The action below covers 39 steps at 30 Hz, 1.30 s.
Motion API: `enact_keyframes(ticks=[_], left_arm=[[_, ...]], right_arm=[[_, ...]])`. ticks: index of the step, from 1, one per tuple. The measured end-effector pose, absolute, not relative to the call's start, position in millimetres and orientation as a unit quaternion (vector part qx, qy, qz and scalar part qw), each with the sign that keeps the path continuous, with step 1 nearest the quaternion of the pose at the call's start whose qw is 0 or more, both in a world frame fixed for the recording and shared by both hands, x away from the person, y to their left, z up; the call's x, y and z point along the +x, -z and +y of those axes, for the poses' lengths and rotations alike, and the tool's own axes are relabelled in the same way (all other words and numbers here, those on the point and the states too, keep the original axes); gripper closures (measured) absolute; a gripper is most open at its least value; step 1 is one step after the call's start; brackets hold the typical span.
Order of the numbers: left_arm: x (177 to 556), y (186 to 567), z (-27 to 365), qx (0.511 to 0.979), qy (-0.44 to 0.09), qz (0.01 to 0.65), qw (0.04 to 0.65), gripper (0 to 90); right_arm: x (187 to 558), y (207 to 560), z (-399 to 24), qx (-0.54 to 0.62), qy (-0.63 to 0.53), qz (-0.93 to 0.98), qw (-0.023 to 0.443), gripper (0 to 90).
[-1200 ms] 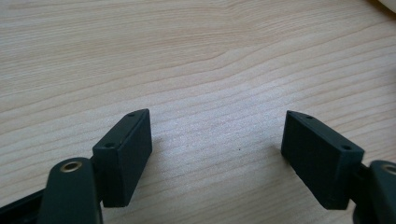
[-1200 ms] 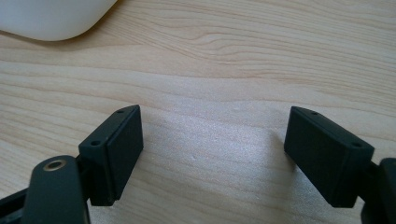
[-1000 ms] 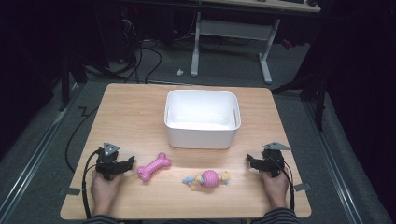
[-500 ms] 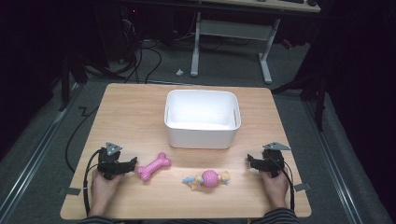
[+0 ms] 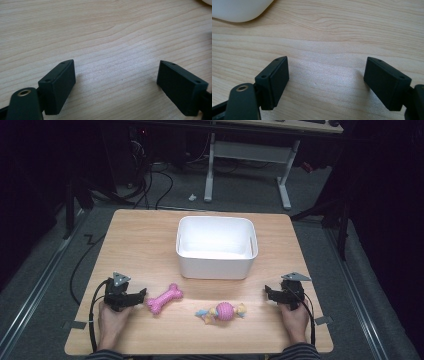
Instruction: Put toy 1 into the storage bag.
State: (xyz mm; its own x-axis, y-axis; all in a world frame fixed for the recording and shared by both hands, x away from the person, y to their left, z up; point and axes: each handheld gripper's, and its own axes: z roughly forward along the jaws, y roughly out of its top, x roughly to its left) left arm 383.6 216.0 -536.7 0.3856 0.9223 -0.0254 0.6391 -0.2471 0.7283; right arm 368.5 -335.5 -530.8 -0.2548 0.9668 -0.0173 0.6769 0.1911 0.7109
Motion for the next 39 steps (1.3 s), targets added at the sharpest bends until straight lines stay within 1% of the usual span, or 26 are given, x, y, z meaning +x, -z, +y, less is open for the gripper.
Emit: enact_keyframes(ticks=[4, 10, 12, 18, 22, 29, 35, 39], left_arm=[[383, 536, 216, 0.760, -0.212, 0.514, 0.338, 16.8], [380, 528, 220, 0.752, -0.208, 0.513, 0.357, 17.8], [378, 523, 222, 0.751, -0.200, 0.511, 0.367, 20.4], [370, 511, 220, 0.752, -0.212, 0.494, 0.382, 21.8], [366, 504, 216, 0.758, -0.212, 0.483, 0.384, 21.4], [358, 490, 203, 0.777, -0.207, 0.443, 0.397, 22.3], [352, 481, 192, 0.787, -0.212, 0.426, 0.394, 22.6], [350, 477, 182, 0.796, -0.205, 0.415, 0.389, 22.6]], right_arm=[[369, 531, -336, 0.561, -0.302, 0.732, 0.240, 20.9], [368, 531, -336, 0.561, -0.301, 0.733, 0.241, 21.1], [368, 531, -335, 0.561, -0.301, 0.732, 0.242, 21.1], [368, 531, -335, 0.561, -0.300, 0.732, 0.244, 21.3], [368, 531, -335, 0.561, -0.300, 0.732, 0.244, 21.3], [368, 531, -335, 0.561, -0.300, 0.732, 0.244, 21.3], [368, 531, -335, 0.561, -0.300, 0.732, 0.243, 21.3], [368, 531, -335, 0.561, -0.300, 0.732, 0.244, 21.3]])
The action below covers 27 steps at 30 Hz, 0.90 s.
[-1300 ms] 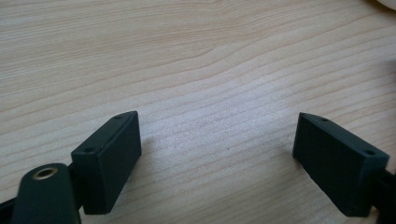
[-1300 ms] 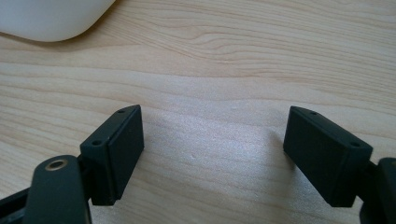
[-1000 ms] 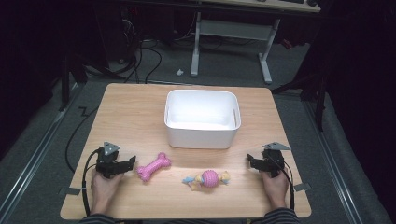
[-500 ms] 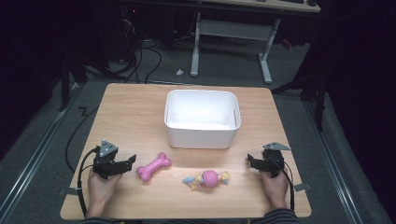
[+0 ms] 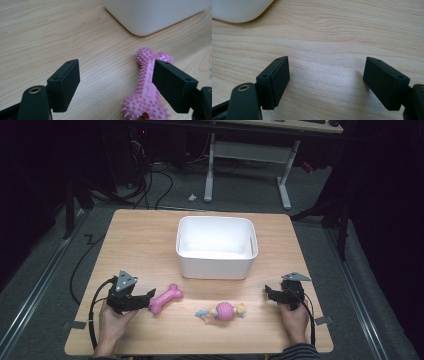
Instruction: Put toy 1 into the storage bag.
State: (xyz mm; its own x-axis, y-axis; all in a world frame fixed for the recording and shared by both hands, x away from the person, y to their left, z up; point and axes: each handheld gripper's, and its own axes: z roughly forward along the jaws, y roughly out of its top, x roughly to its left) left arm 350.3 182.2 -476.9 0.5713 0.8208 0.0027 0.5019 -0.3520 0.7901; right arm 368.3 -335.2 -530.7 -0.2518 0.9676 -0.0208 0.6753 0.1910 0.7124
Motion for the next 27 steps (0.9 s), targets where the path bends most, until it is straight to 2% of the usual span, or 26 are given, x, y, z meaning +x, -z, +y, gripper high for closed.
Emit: enact_keyframes(ticks=[15, 22, 27], left_arm=[[348, 479, 151, 0.829, -0.188, 0.381, 0.364, 20.8], [350, 484, 139, 0.850, -0.171, 0.362, 0.343, 30.1], [356, 493, 130, 0.862, -0.164, 0.359, 0.319, 29.2]], right_arm=[[368, 531, -335, 0.561, -0.300, 0.732, 0.244, 21.3], [368, 531, -335, 0.560, -0.301, 0.732, 0.244, 21.5], [368, 531, -335, 0.561, -0.301, 0.732, 0.244, 21.5]])
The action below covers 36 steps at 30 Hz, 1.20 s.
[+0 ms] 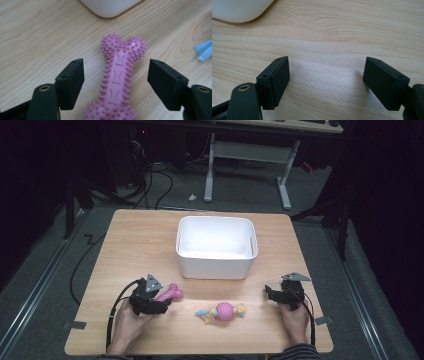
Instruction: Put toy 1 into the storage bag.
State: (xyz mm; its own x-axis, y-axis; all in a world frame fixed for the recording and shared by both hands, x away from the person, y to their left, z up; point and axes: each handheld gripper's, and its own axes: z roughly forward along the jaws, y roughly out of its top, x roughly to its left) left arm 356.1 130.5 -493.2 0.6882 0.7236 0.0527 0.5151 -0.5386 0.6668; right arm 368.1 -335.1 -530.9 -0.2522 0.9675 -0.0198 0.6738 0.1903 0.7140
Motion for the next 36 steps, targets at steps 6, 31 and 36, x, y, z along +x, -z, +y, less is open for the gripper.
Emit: enact_keyframes(ticks=[6, 31, 36], left_arm=[[360, 499, 127, 0.868, -0.161, 0.355, 0.307, 29.9], [370, 510, 122, 0.886, -0.128, 0.353, 0.271, 54.0], [371, 508, 122, 0.891, -0.127, 0.346, 0.265, 58.3]], right_arm=[[368, 531, -335, 0.558, -0.302, 0.733, 0.244, 22.0], [368, 531, -335, 0.559, -0.302, 0.732, 0.244, 22.0], [368, 531, -335, 0.559, -0.302, 0.732, 0.244, 22.0]])
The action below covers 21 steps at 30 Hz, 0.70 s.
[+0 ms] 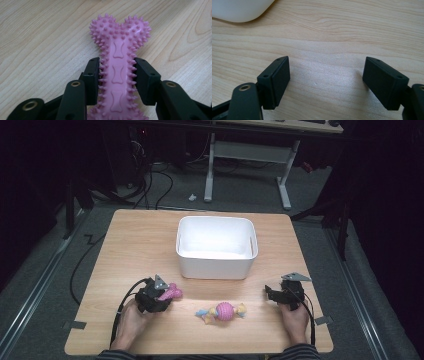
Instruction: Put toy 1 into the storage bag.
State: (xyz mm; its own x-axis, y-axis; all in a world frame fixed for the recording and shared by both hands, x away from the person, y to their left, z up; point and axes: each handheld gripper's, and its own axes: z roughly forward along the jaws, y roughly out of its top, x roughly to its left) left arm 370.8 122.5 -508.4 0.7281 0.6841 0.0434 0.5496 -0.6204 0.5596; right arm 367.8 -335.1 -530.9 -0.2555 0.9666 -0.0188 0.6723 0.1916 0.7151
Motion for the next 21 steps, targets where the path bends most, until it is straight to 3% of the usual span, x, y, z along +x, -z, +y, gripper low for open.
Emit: enact_keyframes(ticks=[21], left_arm=[[362, 464, 133, 0.878, -0.115, 0.351, 0.304, 59.0]], right_arm=[[368, 531, -335, 0.559, -0.302, 0.733, 0.244, 22.0]])
